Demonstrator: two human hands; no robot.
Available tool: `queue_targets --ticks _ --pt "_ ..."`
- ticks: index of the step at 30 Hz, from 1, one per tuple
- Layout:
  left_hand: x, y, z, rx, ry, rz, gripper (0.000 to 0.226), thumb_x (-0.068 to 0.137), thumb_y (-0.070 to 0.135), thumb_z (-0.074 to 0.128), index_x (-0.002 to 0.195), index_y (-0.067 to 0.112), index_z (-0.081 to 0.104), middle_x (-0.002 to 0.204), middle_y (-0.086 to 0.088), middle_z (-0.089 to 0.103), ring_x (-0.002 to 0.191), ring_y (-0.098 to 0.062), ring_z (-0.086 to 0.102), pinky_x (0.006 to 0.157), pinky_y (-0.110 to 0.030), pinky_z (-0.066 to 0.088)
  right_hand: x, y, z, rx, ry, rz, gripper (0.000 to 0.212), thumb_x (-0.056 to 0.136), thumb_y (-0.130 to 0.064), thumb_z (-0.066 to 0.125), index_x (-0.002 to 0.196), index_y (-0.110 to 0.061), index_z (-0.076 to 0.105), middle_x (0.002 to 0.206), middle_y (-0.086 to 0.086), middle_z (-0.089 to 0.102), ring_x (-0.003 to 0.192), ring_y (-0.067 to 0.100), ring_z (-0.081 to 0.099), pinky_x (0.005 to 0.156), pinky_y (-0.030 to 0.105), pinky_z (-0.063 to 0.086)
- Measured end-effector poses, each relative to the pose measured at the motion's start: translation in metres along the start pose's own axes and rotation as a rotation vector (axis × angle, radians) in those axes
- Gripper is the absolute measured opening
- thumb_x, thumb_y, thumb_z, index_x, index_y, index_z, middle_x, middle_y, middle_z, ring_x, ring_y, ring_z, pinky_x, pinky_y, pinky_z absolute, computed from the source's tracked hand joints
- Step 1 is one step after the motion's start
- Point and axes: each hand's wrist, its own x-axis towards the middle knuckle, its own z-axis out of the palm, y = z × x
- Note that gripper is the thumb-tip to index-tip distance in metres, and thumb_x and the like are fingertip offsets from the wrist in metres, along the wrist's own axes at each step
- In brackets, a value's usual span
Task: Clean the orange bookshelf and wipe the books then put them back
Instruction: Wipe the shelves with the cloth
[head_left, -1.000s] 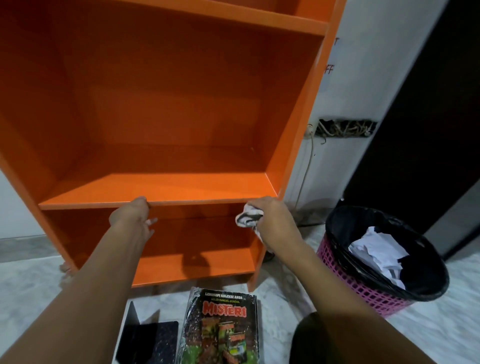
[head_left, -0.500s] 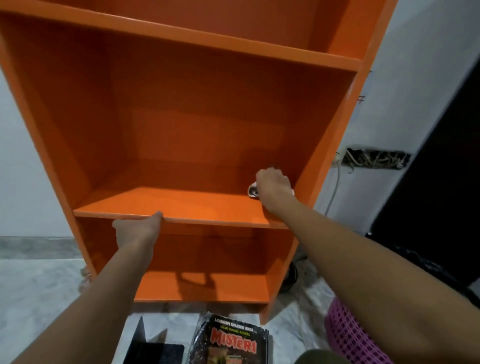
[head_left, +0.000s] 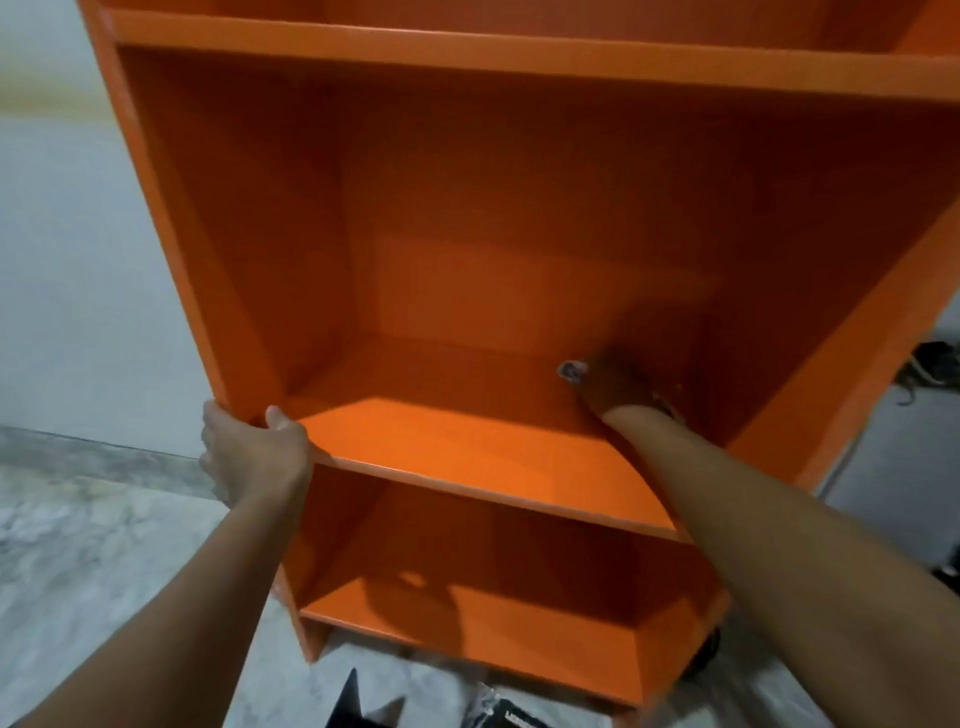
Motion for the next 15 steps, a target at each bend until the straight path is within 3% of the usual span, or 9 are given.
queue_targets --ticks 4,7,10,15 --pt "0.011 -0.007 -0.003 0.019 0.057 0.07 0.026 0.1 0.026 0.042 0.115 0.01 0.057 0.116 -0.016 0.063 0.105 -0.04 0.059 0.091 -0.052 0.049 0.002 -0.054 0.023 0.033 -0.083 -0.212 0.03 0.097 -0.027 0.053 0.115 -0.007 0.068 0.124 0.019 0.062 0.113 0.035 0.059 0.095 0.039 0.048" --pt "0.02 -0.014 -0.01 0.06 0.041 0.166 0.022 0.099 0.021 0.044 0.095 0.01 0.062 0.093 -0.016 0.066 0.084 -0.037 0.06 0.072 -0.043 0.049 0.005 -0.102 0.036 0.076 -0.085 -0.286 0.029 0.095 -0.023 0.055 0.114 -0.006 0.068 0.123 0.02 0.063 0.112 0.036 0.06 0.092 0.038 0.05" --pt "0.03 -0.018 -0.017 0.1 0.014 0.241 0.02 0.098 0.018 0.05 0.096 0.009 0.067 0.089 -0.015 0.068 0.08 -0.035 0.061 0.07 -0.039 0.047 0.015 -0.147 0.051 0.114 -0.125 -0.365 0.028 0.095 -0.02 0.054 0.114 -0.006 0.069 0.12 0.019 0.065 0.107 0.035 0.063 0.087 0.038 0.051" --pt "0.041 -0.024 -0.024 0.122 -0.063 0.314 0.02 0.097 0.019 0.054 0.099 0.01 0.072 0.083 -0.011 0.072 0.074 -0.031 0.066 0.074 -0.043 0.056 0.015 -0.198 0.066 0.105 -0.118 -0.473 0.027 0.094 -0.019 0.054 0.115 -0.009 0.068 0.12 0.017 0.066 0.106 0.035 0.062 0.085 0.038 0.05"
